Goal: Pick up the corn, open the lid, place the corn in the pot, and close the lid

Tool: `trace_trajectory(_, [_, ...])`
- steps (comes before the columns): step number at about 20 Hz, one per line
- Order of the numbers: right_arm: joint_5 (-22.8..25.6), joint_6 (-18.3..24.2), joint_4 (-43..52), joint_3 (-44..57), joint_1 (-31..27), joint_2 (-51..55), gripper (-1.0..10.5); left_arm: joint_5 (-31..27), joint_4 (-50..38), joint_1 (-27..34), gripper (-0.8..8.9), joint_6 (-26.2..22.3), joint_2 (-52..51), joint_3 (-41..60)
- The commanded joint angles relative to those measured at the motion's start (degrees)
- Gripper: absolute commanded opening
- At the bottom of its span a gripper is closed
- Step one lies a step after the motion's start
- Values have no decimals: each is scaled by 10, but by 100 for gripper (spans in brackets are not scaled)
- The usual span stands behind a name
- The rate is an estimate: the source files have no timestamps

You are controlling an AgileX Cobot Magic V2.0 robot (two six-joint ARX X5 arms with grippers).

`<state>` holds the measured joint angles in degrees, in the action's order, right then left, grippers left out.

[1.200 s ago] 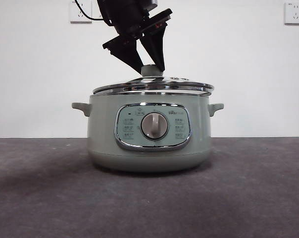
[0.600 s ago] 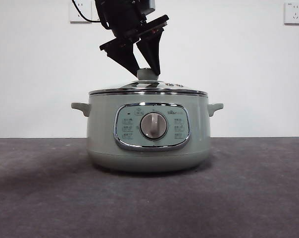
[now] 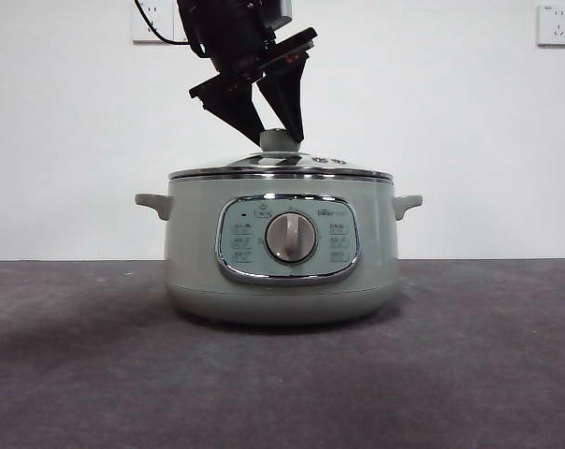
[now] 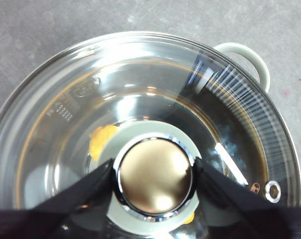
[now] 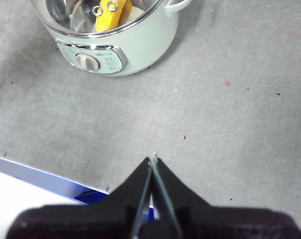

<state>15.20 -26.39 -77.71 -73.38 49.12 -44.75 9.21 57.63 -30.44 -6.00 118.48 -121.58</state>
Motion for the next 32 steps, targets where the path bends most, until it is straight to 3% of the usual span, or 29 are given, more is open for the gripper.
trace_trajectory(1, [3, -5, -13, 6, 0, 1, -3, 2, 18, 2, 473, -2, 20, 3])
trace_trajectory(11, [3, -4, -13, 6, 0, 1, -3, -3, 3, 5, 459, 11, -118, 3])
trace_trajectory(12, [3, -5, -13, 6, 0, 1, -3, -3, 11, 5, 408, 10, -139, 3])
trace_trajectory(13, [3, -5, -13, 6, 0, 1, -2, -3, 25, 5, 290, 10, -166, 3])
trace_trajectory(15, [3, -5, -12, 6, 0, 0, -2, -2, 68, 5, -27, 7, -221, 3])
trace_trajectory(20, [3, -4, -12, 6, 0, 0, -1, -2, 180, 5, -4, 5, -330, 3])
trace_trajectory(25, [3, -4, -12, 6, 0, 0, -1, -2, 180, 5, -4, 17, -394, 3])
trace_trajectory(31, [3, -4, -12, 6, 0, 0, -1, -2, 180, 5, -4, 15, -395, 3])
trace_trajectory(32, [3, -4, -12, 6, 0, 0, -1, -18, 180, 5, -3, -43, -394, 3])
